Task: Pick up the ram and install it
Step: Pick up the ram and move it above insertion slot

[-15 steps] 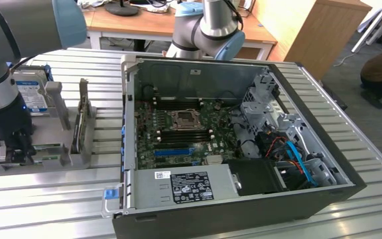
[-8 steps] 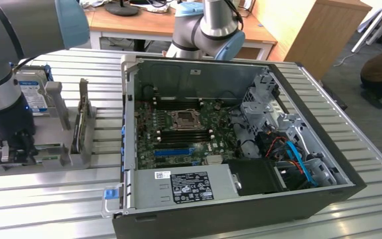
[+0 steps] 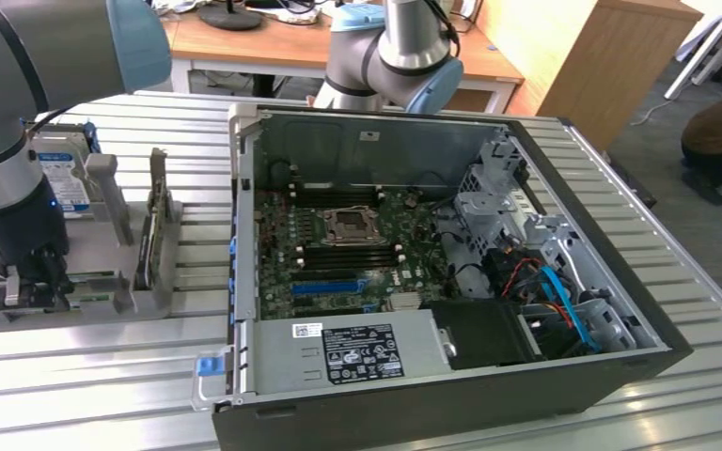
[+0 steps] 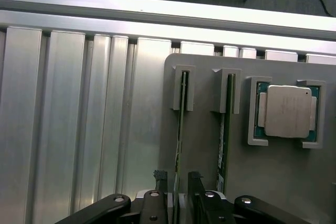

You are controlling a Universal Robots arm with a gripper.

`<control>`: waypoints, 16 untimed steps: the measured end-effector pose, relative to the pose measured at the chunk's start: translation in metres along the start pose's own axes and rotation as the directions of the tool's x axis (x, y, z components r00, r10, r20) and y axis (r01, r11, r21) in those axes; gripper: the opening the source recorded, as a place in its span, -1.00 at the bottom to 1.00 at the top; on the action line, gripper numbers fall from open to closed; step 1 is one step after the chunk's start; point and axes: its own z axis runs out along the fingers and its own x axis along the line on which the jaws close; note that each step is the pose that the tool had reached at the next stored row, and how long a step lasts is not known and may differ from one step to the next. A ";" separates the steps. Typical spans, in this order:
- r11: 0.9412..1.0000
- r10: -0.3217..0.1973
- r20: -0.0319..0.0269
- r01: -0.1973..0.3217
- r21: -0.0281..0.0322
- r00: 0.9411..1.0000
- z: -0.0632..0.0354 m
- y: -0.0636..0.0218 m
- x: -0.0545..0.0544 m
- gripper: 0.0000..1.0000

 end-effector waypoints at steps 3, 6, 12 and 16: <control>1.000 0.000 -0.001 0.000 0.000 1.000 0.0009 -0.0001 0.000 -0.40; 1.000 0.000 -0.001 0.000 0.000 1.000 0.0023 -0.0001 0.000 -0.40; 1.000 0.000 -0.001 0.000 0.000 1.000 0.0036 0.0000 0.000 -0.40; 1.000 0.000 -0.001 0.000 0.000 1.000 0.0038 -0.0001 0.000 -0.40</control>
